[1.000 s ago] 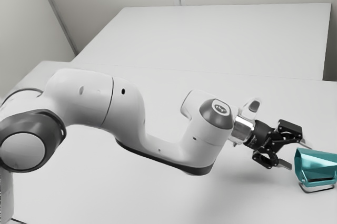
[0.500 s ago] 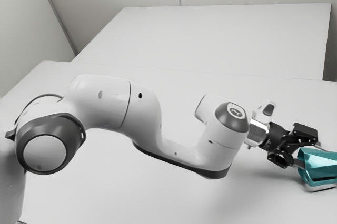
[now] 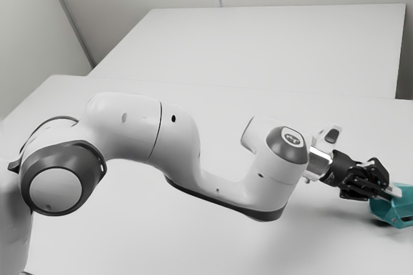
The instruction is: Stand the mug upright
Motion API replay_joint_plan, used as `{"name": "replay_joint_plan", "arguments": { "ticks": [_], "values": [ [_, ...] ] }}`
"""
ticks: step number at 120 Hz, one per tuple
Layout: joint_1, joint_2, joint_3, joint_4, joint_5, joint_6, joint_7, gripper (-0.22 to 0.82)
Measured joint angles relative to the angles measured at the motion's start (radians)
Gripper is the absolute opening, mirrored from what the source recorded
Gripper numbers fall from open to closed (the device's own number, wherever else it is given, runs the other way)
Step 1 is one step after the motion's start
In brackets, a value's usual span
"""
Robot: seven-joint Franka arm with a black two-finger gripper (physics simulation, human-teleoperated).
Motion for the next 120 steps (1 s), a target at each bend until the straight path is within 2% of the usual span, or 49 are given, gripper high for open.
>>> {"name": "replay_joint_plan", "arguments": {
  "ticks": [30, 90, 103, 120],
  "values": [
    [-0.001, -0.008, 0.0, 0.0, 0.001, 0.014, 0.026, -0.15],
    [0.027, -0.113, 0.001, -0.029, 0.06, 0.085, 0.057, -0.18],
    [0.104, -0.17, 0.007, -0.062, 0.201, 0.066, 0.054, -0.18],
    [0.189, -0.256, 0.022, -0.068, 0.595, -0.055, -0.037, -0.18]
  ]
}}
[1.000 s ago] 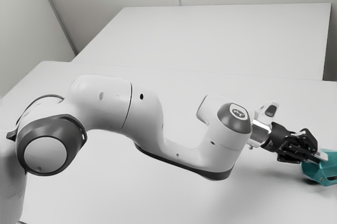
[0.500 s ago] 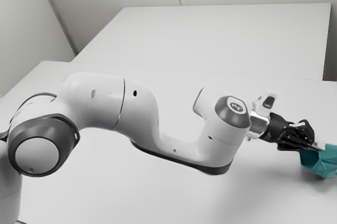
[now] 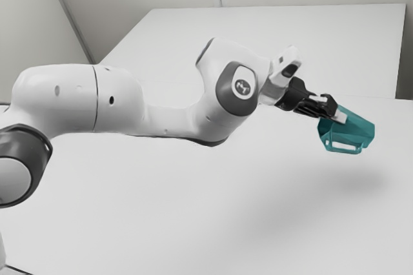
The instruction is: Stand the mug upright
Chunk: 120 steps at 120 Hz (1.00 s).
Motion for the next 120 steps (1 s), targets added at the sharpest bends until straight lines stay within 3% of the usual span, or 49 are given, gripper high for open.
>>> {"name": "replay_joint_plan", "arguments": {
  "ticks": [30, 60, 92, 120],
  "values": [
    [0.111, -0.095, 0.016, 0.112, 0.607, -0.416, -0.246, -0.18],
    [0.181, -0.169, 0.025, 0.095, 0.823, -0.71, -0.441, -0.18],
    [0.281, -0.234, 0.025, 0.007, 0.92, -0.813, -0.569, -0.18],
    [0.331, -0.294, 0.024, -0.161, 0.958, -0.729, -0.635, -0.18]
  ]
}}
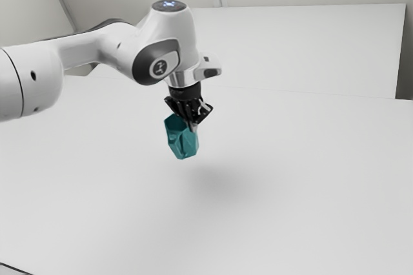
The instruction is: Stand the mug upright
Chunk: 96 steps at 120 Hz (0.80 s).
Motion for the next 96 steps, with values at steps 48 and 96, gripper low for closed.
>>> {"name": "replay_joint_plan", "arguments": {
  "ticks": [48, 96],
  "values": [
    [0.071, 0.013, 0.001, -0.108, 0.034, 0.142, -0.051, -0.18],
    [0.086, 0.074, 0.001, -0.115, 0.041, 0.188, -0.079, -0.18]
  ]
}}
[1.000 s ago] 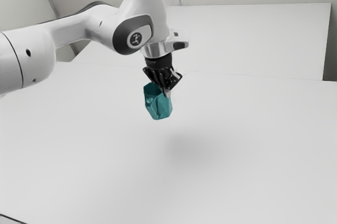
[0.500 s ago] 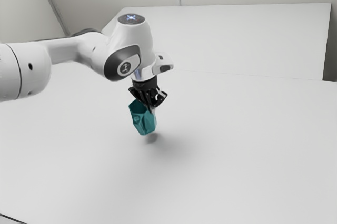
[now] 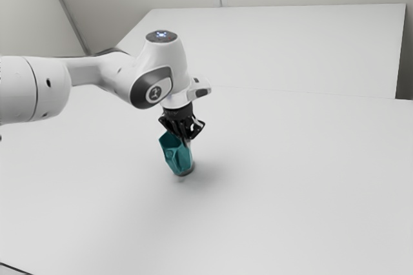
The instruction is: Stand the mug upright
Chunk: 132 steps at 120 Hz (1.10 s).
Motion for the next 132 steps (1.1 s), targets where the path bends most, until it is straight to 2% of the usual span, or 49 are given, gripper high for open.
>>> {"name": "replay_joint_plan", "arguments": {
  "ticks": [19, 43, 64, 84, 112, 132],
  "values": [
    [0.0, 0.007, 0.0, -0.004, 0.0, 0.014, -0.006, -0.16],
    [0.0, -0.016, 0.0, -0.007, -0.007, 0.011, -0.005, 0.26],
    [-0.004, -0.08, -0.015, 0.004, -0.009, -0.06, -0.036, 0.46],
    [-0.01, -0.115, -0.019, 0.034, -0.014, -0.103, -0.058, 0.54],
    [-0.012, -0.16, -0.017, 0.05, -0.027, -0.151, -0.084, 0.58],
    [-0.017, -0.16, -0.015, 0.222, -0.078, -0.25, -0.096, 0.59]
  ]
}}
